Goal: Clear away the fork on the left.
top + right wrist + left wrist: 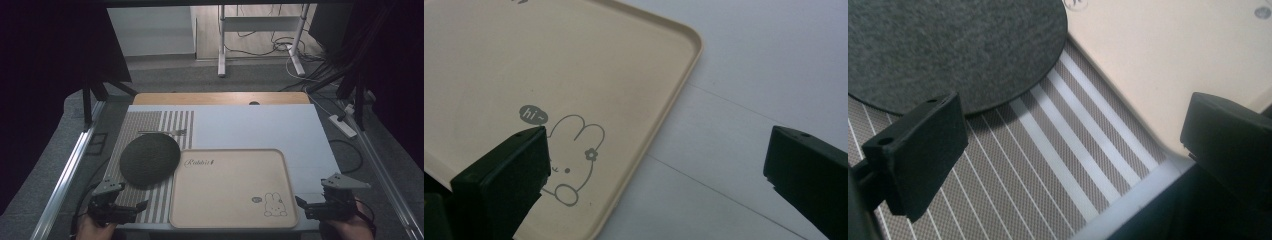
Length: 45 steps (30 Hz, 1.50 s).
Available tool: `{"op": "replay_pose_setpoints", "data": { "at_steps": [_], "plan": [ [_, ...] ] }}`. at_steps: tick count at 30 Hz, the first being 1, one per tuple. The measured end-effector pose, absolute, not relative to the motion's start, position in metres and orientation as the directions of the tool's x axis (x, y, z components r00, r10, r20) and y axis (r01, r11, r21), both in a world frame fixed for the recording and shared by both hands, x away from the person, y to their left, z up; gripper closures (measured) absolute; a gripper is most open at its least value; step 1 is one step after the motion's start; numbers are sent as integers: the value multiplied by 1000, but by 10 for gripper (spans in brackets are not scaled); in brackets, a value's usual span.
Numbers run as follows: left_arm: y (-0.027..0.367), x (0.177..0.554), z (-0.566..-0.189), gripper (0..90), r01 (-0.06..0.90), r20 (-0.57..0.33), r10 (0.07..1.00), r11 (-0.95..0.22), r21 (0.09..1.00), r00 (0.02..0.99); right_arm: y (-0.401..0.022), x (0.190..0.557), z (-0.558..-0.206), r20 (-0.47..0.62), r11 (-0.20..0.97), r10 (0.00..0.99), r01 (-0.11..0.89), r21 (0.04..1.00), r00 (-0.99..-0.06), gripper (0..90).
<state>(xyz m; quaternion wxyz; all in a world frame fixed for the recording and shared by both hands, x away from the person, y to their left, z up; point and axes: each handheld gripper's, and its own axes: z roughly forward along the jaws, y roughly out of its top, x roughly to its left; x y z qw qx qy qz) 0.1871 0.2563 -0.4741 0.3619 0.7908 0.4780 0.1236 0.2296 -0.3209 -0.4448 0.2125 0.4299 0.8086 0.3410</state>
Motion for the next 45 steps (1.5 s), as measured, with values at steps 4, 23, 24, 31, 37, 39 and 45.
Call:
{"op": "replay_pose_setpoints", "data": {
  "at_steps": [4,23,24,31,37,39,45],
  "plan": [
    [254,193,-474,0,661,-142,842,-291,692,520,-322,229,-445,-45,389,843,549,740,-536,0],
    [245,233,-477,0,643,-162,797,-328,692,581,-319,230,-446,-60,420,831,552,720,-553,0],
    [244,237,-476,0,642,-165,796,-327,693,583,-318,231,-446,-61,421,830,552,720,-554,0],
    [239,257,-478,0,655,-192,785,-324,683,589,-318,231,-447,-65,431,825,552,714,-561,0],
    [233,269,-479,0,661,-185,783,-345,666,594,-317,231,-447,-65,434,824,554,711,-563,0],
    [230,273,-480,0,661,-178,780,-358,659,600,-317,231,-447,-66,436,823,553,710,-564,0],
    [222,285,-483,0,663,-172,772,-382,644,612,-317,231,-447,-67,439,822,554,708,-565,0]
  ]
}}
